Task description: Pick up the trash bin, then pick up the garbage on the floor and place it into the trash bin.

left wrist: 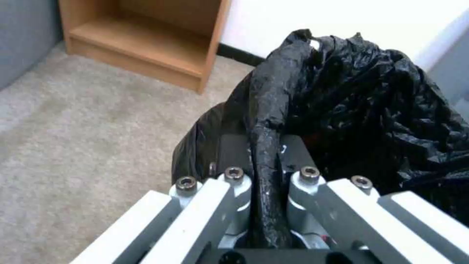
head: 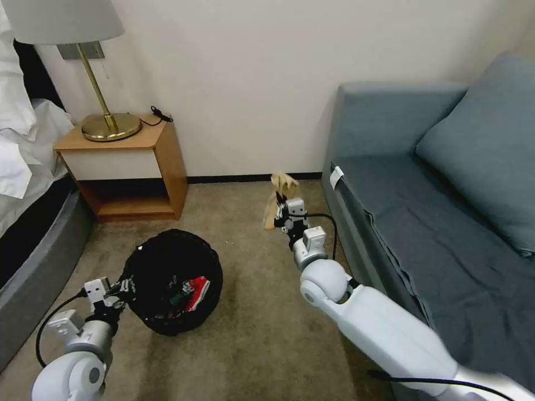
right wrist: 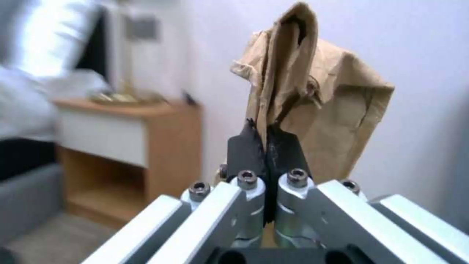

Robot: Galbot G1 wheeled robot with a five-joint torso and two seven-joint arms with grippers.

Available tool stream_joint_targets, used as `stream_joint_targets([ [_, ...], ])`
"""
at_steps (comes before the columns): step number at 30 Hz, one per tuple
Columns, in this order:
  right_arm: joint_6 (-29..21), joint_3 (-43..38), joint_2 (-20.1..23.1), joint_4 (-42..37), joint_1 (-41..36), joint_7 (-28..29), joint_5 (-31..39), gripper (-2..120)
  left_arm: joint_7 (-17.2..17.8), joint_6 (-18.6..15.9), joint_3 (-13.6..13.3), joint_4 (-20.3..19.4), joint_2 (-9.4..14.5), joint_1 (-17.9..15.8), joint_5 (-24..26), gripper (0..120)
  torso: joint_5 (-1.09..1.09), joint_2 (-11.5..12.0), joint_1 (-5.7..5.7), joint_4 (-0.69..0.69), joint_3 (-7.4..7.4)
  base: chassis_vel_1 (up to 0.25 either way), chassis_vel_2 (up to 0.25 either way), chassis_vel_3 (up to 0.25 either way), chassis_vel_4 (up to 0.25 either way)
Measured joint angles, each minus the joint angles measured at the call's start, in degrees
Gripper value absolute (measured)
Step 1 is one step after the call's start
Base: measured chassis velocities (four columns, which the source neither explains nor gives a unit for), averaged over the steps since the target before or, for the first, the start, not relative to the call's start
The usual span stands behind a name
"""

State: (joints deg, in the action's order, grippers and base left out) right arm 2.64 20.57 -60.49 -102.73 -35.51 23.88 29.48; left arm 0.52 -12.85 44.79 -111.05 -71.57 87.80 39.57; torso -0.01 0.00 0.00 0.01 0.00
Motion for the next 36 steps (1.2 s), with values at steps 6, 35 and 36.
stream_joint_targets([
  [6,2.7,3.9,2.7,-4.6,2.3,-4.8,-1.0,0,0.2,-0.5,-1.2,-0.8,-0.4,-0.1,0.5,4,0.00,0.0,0.00,0.00,0.00,0.000,0.000,0.000,0.000],
  [35,9.3,19.0,0.1,1.5,-1.3,-16.7,-14.7,0,2.2,-2.9,-5.3,-5.9,0.3,1.2,3.3,4,0.01,0.0,0.00,-0.01,0.00,0.000,0.000,0.000,0.000],
  [36,9.3,19.2,-0.2,2.4,-1.6,-16.8,-15.0,0,2.2,-2.9,-5.3,-5.9,0.3,1.3,3.3,4,0.01,0.0,0.00,-0.01,0.00,0.000,0.000,0.000,0.000],
])
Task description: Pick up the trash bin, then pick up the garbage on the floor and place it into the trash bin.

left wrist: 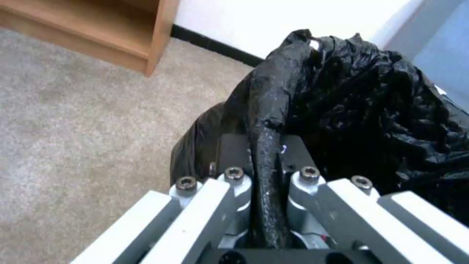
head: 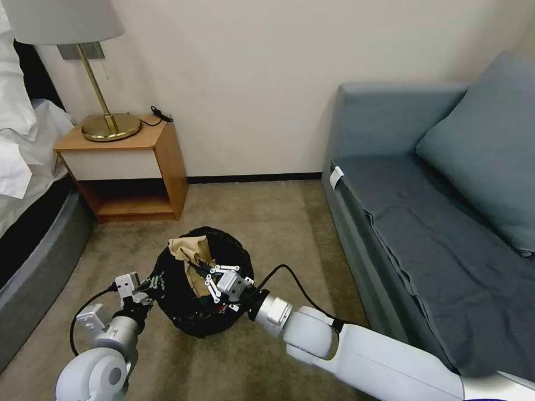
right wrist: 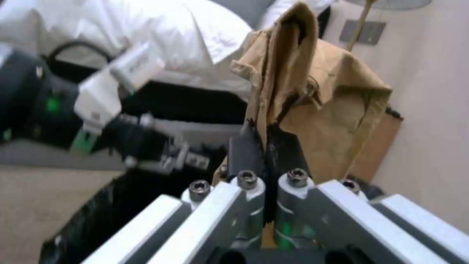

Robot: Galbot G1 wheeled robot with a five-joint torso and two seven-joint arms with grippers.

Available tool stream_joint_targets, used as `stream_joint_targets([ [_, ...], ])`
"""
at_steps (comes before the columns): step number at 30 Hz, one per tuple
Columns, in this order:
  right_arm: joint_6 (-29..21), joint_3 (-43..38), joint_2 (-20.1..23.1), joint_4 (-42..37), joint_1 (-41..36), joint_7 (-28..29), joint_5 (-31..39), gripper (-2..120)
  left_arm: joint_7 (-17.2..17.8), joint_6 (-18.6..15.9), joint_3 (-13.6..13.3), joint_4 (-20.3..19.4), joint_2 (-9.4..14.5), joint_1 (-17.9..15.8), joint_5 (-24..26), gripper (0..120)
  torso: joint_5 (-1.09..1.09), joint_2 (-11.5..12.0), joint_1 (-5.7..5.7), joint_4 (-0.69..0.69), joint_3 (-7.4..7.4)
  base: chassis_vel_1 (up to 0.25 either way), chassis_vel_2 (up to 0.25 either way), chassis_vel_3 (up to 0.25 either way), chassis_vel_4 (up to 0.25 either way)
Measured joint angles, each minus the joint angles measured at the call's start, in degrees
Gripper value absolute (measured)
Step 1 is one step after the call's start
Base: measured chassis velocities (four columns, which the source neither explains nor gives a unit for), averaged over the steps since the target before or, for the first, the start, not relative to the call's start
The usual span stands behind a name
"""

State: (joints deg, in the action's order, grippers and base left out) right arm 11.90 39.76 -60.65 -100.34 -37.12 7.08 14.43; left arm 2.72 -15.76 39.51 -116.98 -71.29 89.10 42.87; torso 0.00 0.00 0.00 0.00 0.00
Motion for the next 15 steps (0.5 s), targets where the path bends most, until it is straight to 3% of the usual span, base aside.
stream_joint_targets([
  [4,-0.1,0.4,-0.2,1.6,-0.3,-0.3,-0.7,0,0.0,0.0,0.0,0.1,0.2,0.0,0.1,4,0.00,0.0,0.00,0.00,0.00,0.000,0.000,0.000,0.000],
  [8,-0.7,0.5,-1.1,2.9,-0.2,-0.1,-1.0,19,-0.2,0.0,0.4,0.8,0.8,-0.4,0.7,4,0.00,0.0,0.00,0.00,0.00,0.000,0.000,0.000,0.000],
  [15,-1.3,0.9,-1.6,3.5,0.3,0.3,-1.2,40,-0.4,0.2,0.9,1.2,0.9,-0.4,1.3,4,0.00,0.0,0.00,0.00,0.00,0.000,0.000,0.000,0.000],
])
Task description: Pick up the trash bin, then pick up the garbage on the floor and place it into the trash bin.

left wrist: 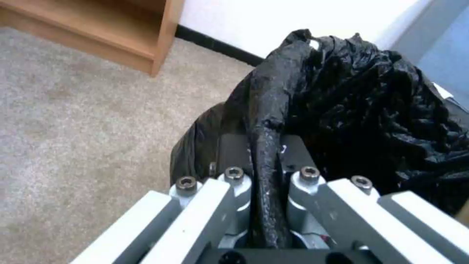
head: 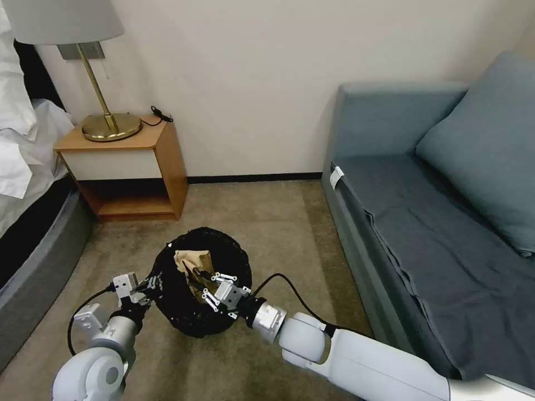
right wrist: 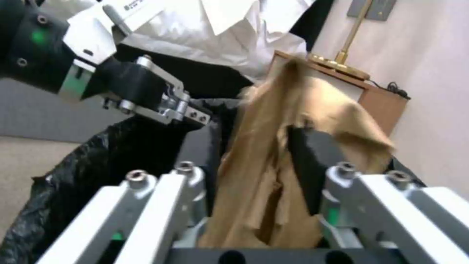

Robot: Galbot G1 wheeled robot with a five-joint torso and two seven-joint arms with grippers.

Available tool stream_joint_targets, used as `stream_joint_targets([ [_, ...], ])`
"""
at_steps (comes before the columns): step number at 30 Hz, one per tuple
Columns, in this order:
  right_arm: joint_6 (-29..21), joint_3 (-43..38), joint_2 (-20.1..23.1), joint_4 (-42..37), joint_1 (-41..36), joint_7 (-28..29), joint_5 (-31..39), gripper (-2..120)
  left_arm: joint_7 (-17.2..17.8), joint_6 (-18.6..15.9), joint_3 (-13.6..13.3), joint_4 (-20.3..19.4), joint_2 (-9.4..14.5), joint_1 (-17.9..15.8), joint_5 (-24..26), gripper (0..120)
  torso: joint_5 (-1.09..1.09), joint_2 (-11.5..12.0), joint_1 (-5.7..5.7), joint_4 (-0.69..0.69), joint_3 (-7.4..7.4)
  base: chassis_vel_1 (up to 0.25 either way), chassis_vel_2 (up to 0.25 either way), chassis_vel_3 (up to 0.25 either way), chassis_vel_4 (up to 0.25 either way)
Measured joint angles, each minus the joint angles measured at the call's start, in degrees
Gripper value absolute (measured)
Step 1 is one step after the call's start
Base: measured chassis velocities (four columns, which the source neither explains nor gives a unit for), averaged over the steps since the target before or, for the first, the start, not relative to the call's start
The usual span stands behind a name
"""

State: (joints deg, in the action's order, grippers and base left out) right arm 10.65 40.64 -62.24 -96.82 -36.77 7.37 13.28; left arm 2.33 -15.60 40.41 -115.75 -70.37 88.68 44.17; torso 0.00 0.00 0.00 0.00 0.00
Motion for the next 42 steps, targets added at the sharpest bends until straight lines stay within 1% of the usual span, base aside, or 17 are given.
stream_joint_targets([
  [3,-0.4,-0.1,0.3,-0.5,0.0,0.2,0.0,54,-0.3,0.1,0.3,0.2,0.2,0.1,0.2,4,0.00,0.0,0.00,0.00,0.00,0.000,0.000,0.000,0.000],
  [4,-0.4,-0.1,0.3,-0.5,0.0,0.2,0.0,54,-0.3,0.1,0.3,0.2,0.2,0.1,0.2,4,0.00,0.0,0.00,0.00,0.00,0.000,0.000,0.000,0.000],
  [8,-0.7,-1.8,1.4,-1.7,-0.1,0.2,-0.3,72,-0.4,0.3,0.4,0.5,0.3,-0.2,0.5,4,0.00,0.0,0.00,0.00,0.00,0.000,0.000,0.000,0.000],
  [9,-0.7,-1.8,1.4,-1.7,-0.1,0.2,-0.3,72,-0.4,0.3,0.4,0.5,0.3,-0.2,0.5,4,0.00,0.0,0.00,0.00,0.00,0.000,0.000,0.000,0.000],
  [10,-0.7,-2.3,1.9,-2.1,-0.1,0.0,-0.5,77,-0.4,0.3,0.4,0.5,0.3,-0.2,0.6,4,0.00,0.0,0.00,0.00,0.00,0.000,0.000,0.000,0.000],
  [13,-0.3,-3.7,4.0,-3.6,-0.7,-2.2,0.3,90,-0.4,0.3,0.4,0.7,0.3,-0.5,0.7,4,0.00,0.0,0.00,0.00,0.00,0.000,0.000,0.000,0.000],
  [14,-0.3,-3.7,4.0,-3.6,-0.7,-2.2,0.3,90,-0.4,0.3,0.4,0.7,0.3,-0.5,0.7,4,0.00,0.0,0.00,0.00,0.00,0.000,0.000,0.000,0.000],
  [16,0.7,-4.0,4.7,-3.9,-1.5,-4.2,0.7,98,-0.4,0.3,0.3,0.7,0.0,-0.4,0.7,4,0.00,0.0,0.00,0.01,0.00,0.000,0.000,0.000,0.000],
  [20,1.0,-4.6,4.9,-5.1,-2.7,-7.4,2.5,100,-0.4,0.3,0.1,0.5,-0.6,-0.2,0.6,4,0.00,0.0,0.00,0.00,0.00,0.000,0.000,0.000,0.000],
  [21,-0.5,-4.1,4.4,-6.0,-3.4,-5.1,6.4,100,-0.4,0.4,-0.1,0.4,-0.9,-0.1,0.5,4,0.00,0.0,0.00,0.00,0.00,0.000,0.000,0.000,0.000],
  [22,-0.5,-4.1,4.4,-6.0,-3.4,-5.1,6.4,100,-0.4,0.4,-0.1,0.4,-0.9,-0.1,0.5,4,0.00,0.0,0.00,0.00,0.00,0.000,0.000,0.000,0.000],
  [24,-2.7,-3.2,3.5,-7.0,-4.2,-3.0,11.1,100,-0.4,0.4,-0.3,0.4,-1.3,-0.1,0.2,4,-0.02,0.0,0.00,0.01,0.00,0.000,0.000,0.000,0.000],
  [25,-3.5,-1.7,3.4,-7.1,-3.5,-4.9,11.4,100,-0.4,0.4,-0.6,0.3,-1.6,-0.2,-0.1,4,-0.01,0.0,0.00,0.00,0.00,0.000,0.000,0.000,0.000],
  [28,-4.1,-0.8,3.8,-7.3,-2.6,-5.6,11.8,100,-0.4,0.4,-0.8,0.2,-1.7,-0.3,-0.2,4,-0.02,0.0,0.00,-0.01,0.00,0.000,0.000,0.000,0.000],
  [30,-5.5,1.6,5.6,-7.9,0.1,-8.1,13.7,100,-0.2,0.4,-1.1,0.2,-2.2,-0.6,-0.3,4,-0.01,0.0,0.00,0.00,0.00,0.000,0.000,0.000,0.000],
  [35,-5.8,2.6,6.8,-8.3,3.7,-12.5,11.9,100,-0.2,0.5,-1.5,0.4,-2.9,-0.8,-0.8,4,-0.01,0.0,0.00,0.01,0.00,0.000,0.000,0.000,0.000],
  [42,-3.8,3.3,6.4,-5.9,12.1,-20.7,3.0,100,-0.2,0.6,-1.8,0.9,-4.2,-1.0,-1.7,4,0.00,0.0,0.00,0.00,0.00,0.000,0.000,0.000,0.000],
])
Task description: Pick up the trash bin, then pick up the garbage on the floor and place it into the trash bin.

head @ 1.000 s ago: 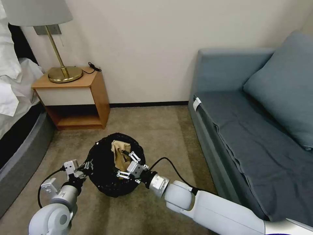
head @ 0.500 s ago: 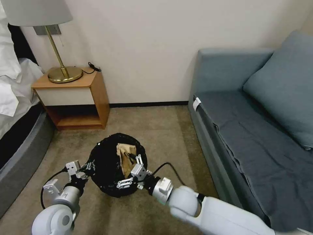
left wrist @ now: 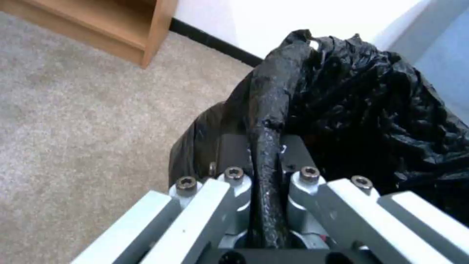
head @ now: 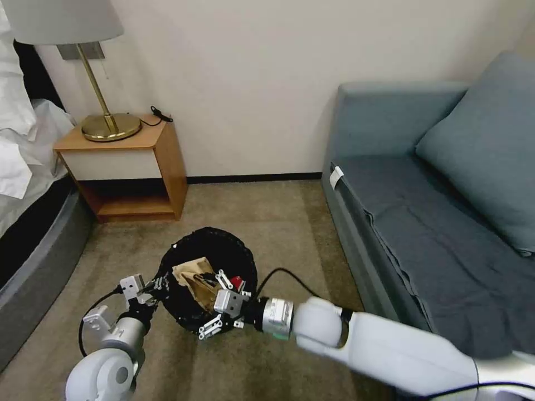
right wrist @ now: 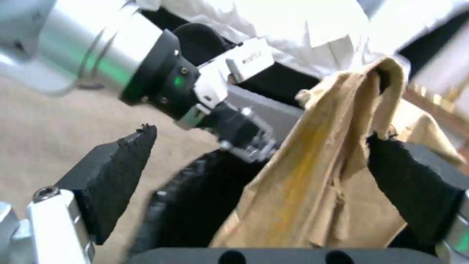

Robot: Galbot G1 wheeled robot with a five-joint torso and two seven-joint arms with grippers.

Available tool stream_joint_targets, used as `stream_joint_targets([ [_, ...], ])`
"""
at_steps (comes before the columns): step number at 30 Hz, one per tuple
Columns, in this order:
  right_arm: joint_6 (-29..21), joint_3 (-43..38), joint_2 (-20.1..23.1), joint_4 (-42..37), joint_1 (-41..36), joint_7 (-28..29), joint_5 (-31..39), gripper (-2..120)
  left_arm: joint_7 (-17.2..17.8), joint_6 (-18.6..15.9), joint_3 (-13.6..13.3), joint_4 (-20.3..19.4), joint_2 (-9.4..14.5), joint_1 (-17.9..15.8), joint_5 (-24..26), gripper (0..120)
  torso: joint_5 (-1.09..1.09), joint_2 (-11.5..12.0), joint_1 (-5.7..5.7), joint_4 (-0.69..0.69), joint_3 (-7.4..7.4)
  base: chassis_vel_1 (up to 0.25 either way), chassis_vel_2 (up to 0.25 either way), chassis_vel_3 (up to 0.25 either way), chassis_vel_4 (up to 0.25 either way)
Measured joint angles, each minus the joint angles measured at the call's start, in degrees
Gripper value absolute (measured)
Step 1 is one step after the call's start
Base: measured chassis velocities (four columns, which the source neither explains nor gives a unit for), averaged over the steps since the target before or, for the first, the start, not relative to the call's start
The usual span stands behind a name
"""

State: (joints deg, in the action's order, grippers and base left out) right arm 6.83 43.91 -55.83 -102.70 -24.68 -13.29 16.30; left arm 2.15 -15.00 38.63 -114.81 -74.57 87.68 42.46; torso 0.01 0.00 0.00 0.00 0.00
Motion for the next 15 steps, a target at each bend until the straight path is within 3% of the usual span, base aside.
stream_joint_targets([
  [5,1.2,-1.0,-0.6,2.0,3.2,-5.0,-4.3,100,0.0,0.1,0.1,0.0,-0.5,0.0,-0.1,4,0.00,0.0,0.00,0.00,0.00,0.000,0.000,0.000,0.000],
  [12,2.8,0.3,-0.6,4.2,11.5,-19.3,-8.4,100,0.1,0.1,0.3,0.4,-0.6,-0.3,0.2,4,0.00,0.0,0.00,-0.01,0.00,0.000,0.000,0.000,0.000],
  [15,3.1,0.7,-0.4,5.1,13.0,-22.9,-9.1,100,0.1,0.1,0.4,0.5,-0.7,-0.4,0.5,4,0.00,0.0,0.00,0.00,0.00,0.000,0.000,0.000,0.000],
])
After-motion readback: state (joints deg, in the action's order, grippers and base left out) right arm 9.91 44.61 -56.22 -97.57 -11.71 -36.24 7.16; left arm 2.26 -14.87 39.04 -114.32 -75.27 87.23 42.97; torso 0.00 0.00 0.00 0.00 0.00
